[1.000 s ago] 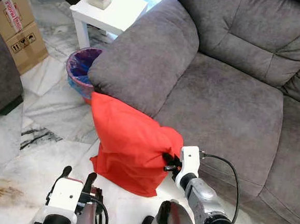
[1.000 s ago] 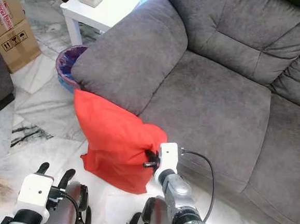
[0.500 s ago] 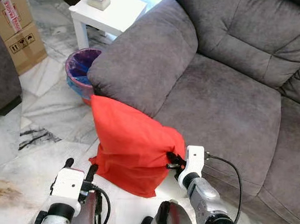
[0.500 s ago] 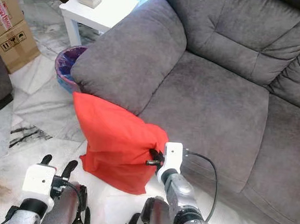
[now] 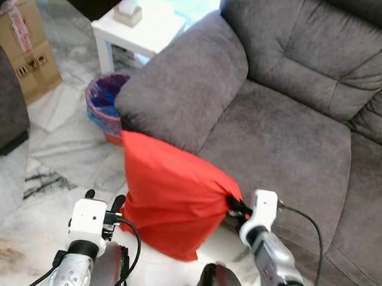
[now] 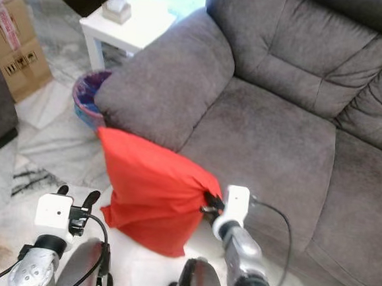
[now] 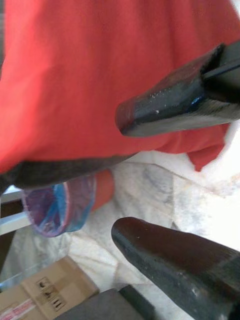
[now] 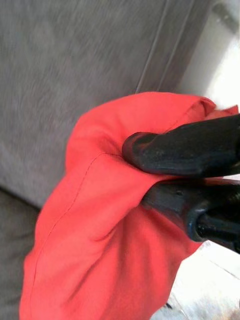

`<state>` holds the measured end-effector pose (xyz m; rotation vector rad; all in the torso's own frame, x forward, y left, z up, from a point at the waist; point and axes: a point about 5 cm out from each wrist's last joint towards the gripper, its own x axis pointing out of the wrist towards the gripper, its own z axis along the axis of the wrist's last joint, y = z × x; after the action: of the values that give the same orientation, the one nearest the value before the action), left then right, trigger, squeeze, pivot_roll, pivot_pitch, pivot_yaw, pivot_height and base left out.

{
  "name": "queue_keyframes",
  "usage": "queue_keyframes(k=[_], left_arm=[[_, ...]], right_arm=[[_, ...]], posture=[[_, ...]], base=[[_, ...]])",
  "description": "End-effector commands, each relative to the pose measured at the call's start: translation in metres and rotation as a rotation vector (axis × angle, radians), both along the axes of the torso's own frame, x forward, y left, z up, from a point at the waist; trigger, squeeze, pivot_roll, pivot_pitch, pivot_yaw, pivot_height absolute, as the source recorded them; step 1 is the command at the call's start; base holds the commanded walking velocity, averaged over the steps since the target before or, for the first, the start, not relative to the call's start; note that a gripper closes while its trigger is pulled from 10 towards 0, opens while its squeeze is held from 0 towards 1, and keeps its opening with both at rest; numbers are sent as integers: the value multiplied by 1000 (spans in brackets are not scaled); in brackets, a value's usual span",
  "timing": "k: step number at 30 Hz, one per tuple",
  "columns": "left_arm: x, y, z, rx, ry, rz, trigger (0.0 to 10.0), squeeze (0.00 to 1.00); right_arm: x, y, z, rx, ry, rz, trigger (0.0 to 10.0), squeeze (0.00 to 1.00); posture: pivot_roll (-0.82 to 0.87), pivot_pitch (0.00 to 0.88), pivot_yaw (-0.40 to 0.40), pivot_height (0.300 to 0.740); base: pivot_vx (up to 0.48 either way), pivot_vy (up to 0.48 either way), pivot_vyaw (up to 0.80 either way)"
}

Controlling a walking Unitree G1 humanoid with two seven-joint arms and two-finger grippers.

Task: Move the pillow to the sofa from floor

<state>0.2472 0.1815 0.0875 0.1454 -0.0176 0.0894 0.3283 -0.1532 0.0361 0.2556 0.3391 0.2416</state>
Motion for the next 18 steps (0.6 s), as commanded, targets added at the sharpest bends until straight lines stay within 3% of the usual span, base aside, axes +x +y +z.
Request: queue_keyframes(k=[1, 3, 10, 14, 18], left_arm=[[-1, -1, -6, -16, 18, -16, 10000, 0], [5, -3, -7, -18, 24, -44, 10000, 0], [19, -8, -7, -28, 20, -102, 10000, 0], [23, -6, -6, -20, 16, -120, 10000, 0], [24, 1, -3, -14, 19, -138, 10000, 0]], right_arm=[[-4, -19, -1, -22, -24, -68, 10000, 0], [-11, -31, -4, -4, -53, -105, 10000, 0], [-23, -40, -8, 11, -98, -124, 10000, 0], [-22, -36, -5, 15, -123, -95, 10000, 0], [-15, -26, 7, 19, -189, 41, 10000, 0]], posture=[[160, 127, -116, 613], [122, 118, -94, 613], [66, 106, -36, 643], [68, 99, -19, 663], [80, 87, -9, 693]], base=[[0, 0, 0], [0, 0, 0], [0, 0, 0], [0, 0, 0], [0, 0, 0]])
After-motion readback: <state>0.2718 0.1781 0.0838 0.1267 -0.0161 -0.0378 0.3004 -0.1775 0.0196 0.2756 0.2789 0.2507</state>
